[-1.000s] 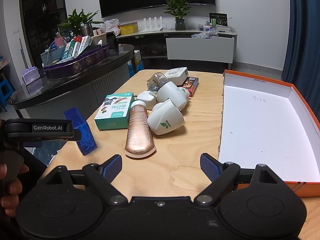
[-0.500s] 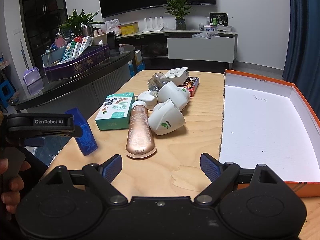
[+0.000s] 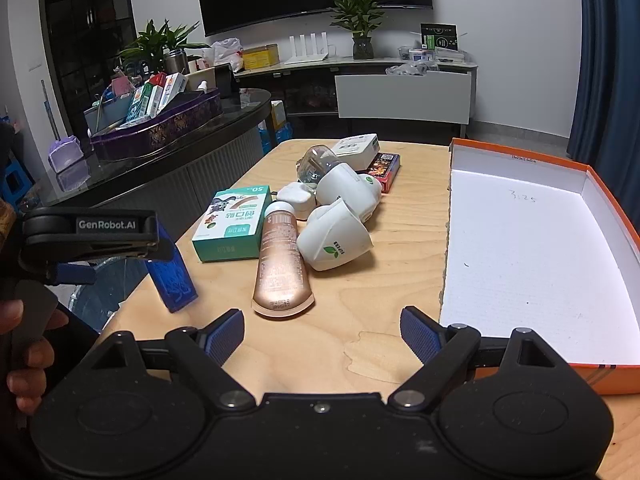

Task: Organize rigid objects
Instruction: 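Grasp the blue plastic box with left tool while right tool grasps teal bandage box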

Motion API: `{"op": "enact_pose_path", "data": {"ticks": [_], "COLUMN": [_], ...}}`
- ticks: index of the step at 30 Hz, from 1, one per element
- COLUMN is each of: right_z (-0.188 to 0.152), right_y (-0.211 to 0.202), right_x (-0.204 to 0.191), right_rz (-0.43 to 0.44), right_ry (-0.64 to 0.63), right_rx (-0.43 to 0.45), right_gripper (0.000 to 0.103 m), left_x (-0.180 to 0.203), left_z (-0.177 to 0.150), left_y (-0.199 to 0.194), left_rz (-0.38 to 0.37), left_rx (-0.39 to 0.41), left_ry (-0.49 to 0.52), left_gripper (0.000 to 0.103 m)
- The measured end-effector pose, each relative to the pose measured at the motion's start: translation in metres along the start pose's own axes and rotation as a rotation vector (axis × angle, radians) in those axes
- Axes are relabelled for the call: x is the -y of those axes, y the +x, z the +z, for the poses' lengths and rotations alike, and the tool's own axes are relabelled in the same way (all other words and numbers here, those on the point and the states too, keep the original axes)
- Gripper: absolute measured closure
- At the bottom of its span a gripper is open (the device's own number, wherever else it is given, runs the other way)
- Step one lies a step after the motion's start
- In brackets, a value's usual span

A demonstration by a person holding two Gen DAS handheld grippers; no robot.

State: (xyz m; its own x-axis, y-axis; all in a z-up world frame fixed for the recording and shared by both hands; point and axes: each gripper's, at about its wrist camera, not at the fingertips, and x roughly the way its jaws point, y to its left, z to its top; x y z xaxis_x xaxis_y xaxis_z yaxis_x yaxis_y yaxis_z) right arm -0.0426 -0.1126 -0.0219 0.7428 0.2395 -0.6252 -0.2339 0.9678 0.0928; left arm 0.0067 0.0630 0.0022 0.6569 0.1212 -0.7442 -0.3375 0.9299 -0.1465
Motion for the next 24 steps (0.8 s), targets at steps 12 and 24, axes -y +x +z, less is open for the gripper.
{"op": "enact_pose_path", "data": {"ticks": [12, 24], "right_z": [0.0, 0.003], "right_y": [0.004, 0.007], "right_x": [0.004, 0.008], "right_rz": [0.01, 0.05], "right_ry": [0.013, 0.003], "right_rx": [0.036, 0.025], "right_gripper": [0.003, 0.003], "left_x": [-0.002, -0.013], "left_z": [0.022, 0.015], "left_y": [0.02, 0.048], "left_rz": [0.047, -0.024], "left_rx": [0.009, -0.066], "left_ry": [-0.057, -0.052], "left_gripper": [0.0, 0.051]}}
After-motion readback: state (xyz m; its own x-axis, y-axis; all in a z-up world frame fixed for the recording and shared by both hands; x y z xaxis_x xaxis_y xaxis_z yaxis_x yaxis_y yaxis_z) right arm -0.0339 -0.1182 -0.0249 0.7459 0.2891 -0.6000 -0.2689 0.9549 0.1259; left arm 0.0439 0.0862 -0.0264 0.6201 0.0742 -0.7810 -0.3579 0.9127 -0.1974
